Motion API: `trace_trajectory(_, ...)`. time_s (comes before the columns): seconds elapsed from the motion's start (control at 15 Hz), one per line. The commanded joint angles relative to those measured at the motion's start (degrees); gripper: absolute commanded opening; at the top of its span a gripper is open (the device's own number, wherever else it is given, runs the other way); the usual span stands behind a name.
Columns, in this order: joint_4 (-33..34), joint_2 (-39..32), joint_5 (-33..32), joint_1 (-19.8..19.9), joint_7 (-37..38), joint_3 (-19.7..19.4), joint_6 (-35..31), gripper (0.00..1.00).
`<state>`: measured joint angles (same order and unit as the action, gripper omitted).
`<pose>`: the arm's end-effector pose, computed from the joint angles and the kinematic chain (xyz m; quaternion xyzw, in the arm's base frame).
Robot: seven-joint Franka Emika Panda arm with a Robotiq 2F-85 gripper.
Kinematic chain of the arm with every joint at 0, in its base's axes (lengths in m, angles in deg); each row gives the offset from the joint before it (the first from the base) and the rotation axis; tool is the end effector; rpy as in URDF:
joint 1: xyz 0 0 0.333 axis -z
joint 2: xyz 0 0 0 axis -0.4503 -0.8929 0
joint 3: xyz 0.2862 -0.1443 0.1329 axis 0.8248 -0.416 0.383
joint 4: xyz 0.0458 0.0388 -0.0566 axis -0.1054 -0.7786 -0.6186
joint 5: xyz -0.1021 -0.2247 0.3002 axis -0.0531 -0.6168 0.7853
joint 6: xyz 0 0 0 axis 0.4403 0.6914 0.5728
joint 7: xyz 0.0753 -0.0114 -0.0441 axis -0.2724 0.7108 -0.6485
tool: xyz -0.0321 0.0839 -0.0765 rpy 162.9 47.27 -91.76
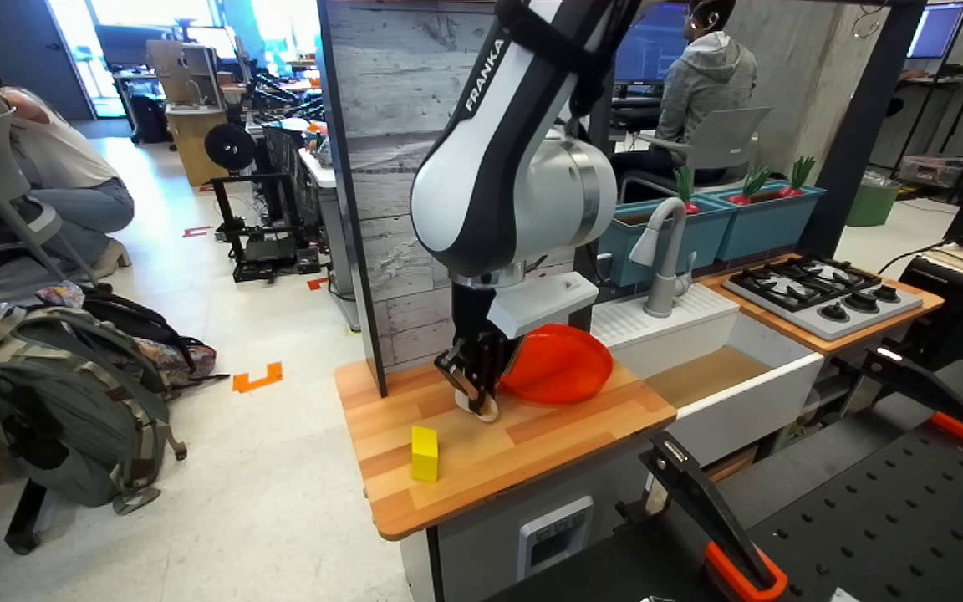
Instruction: Pick up the plush toy from the counter and put it on the orange plate
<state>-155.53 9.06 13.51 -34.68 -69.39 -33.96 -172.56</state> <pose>0.6338 0.1781 0.0182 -0.9780 -0.2044 0.0257 0.0324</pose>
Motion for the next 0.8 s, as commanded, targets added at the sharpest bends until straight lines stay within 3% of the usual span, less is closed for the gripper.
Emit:
trace_trajectory(0.0, -4.35, 5.73, -0.89, -2.43, 1.32, -2.44, 0.63, 0.04)
trace_trajectory(0.4, -7.89, 11.95, -0.35, 0.55, 0.54, -5.07, -1.57, 0.04)
trace_trajectory(0.73, -5.27, 9.97, 0.15, 3.83, -0.32, -5.89, 0.78, 0.04)
